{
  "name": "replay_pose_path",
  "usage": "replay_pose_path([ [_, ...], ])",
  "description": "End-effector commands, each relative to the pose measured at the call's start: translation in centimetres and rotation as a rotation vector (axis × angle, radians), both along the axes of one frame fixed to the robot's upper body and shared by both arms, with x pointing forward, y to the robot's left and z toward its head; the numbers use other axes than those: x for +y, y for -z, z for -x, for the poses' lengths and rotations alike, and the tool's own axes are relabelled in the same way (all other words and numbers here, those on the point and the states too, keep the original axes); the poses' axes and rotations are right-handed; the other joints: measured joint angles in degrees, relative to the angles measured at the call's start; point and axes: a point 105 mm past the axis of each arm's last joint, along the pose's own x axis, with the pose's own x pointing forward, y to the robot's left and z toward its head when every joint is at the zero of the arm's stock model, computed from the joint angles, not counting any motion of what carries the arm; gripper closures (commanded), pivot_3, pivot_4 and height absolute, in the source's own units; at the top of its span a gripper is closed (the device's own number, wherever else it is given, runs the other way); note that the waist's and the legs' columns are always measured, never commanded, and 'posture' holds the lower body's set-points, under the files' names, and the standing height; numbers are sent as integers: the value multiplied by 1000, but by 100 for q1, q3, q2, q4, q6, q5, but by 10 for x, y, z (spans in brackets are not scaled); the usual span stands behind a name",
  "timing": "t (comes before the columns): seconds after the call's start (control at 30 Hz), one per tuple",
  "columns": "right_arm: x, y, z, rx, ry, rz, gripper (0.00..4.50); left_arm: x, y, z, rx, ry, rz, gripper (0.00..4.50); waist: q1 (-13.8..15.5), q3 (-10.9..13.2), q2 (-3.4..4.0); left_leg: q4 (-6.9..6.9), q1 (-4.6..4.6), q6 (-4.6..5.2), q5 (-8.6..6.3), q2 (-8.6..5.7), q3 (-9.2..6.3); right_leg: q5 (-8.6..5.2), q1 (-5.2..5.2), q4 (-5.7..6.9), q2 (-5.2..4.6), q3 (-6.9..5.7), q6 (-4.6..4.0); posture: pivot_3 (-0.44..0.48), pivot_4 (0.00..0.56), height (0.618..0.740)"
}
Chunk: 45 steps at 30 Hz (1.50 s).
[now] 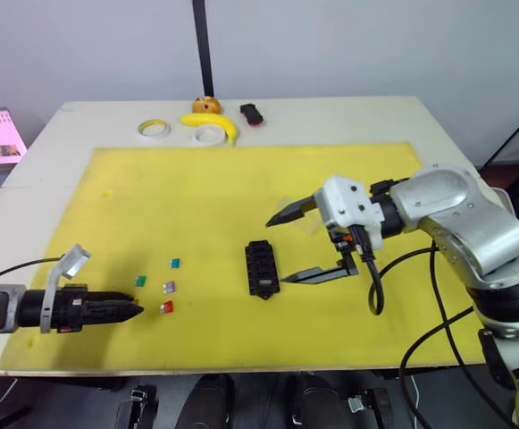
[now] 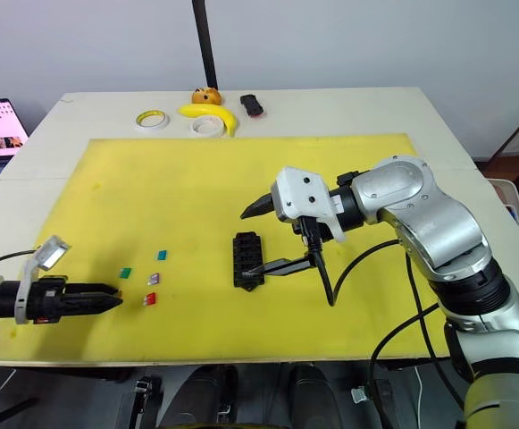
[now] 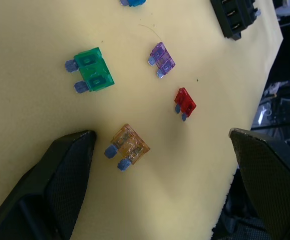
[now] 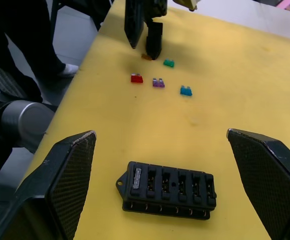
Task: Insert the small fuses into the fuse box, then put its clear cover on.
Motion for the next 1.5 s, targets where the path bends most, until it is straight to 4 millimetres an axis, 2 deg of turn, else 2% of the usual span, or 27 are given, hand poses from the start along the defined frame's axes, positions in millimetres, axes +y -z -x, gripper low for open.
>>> replay_pose_path([
  [0.03,3,-9,1,-43,-5,-10,0,-9,4,1,4,34,15,553,0,0,0,0,0,0,0,0,0,0,0,0,0,0,0,0,150,740],
  [0.1,2,-8,1,-40,-5,-6,0,-8,5,1,4,28,13,1374,-8,0,-1,0,-1,0,0,0,0,0,0,-1,0,0,0,0,150,740],
  [0.13,2,-7,1,-39,-5,-5,0,-8,6,1,3,22,12,2012,-15,1,-1,0,-1,1,0,0,0,0,0,-2,0,0,0,0,150,740],
  [0.17,2,-7,1,-38,-4,-4,0,-6,6,0,4,13,11,2420,-21,1,-2,0,-1,2,-1,0,0,0,0,-3,0,0,0,0,150,740],
  [0.5,3,-3,-1,-39,-2,7,0,4,9,2,10,-49,21,2420,-85,1,-4,-2,0,2,-1,5,2,1,-5,-1,3,0,3,0,150,740],
  [0.6,4,-3,-2,-42,-4,10,0,5,8,1,6,-62,25,3342,-99,1,-4,-2,0,2,-1,6,1,2,-6,-1,3,0,3,0,150,740],
  [0.67,4,-3,-2,-42,-7,13,0,6,9,1,8,-66,18,4268,-121,1,-4,-2,0,3,-1,6,2,2,-6,-1,2,0,3,0,150,740],
  [1.07,6,2,-1,-38,-9,17,0,15,12,7,25,-102,19,4268,-178,1,-4,-4,1,2,-1,11,2,2,-9,1,4,1,4,0,150,740],
  [1.1,6,2,-1,-37,-9,17,0,15,10,6,19,-105,24,4398,-179,1,-4,-4,1,2,-1,12,2,2,-10,1,3,1,4,0,150,740],
  [1.33,6,4,0,-28,-10,19,0,10,-10,5,-28,-130,82,4398,-174,3,-8,-4,0,2,-1,18,2,2,-11,0,-1,3,3,0,150,740],
  [1.5,10,6,4,82,16,-30,0,-6,-29,12,-71,-124,175,4398,-168,3,-9,-5,0,2,-2,22,2,2,-11,-1,-7,9,2,0,150,740],
])
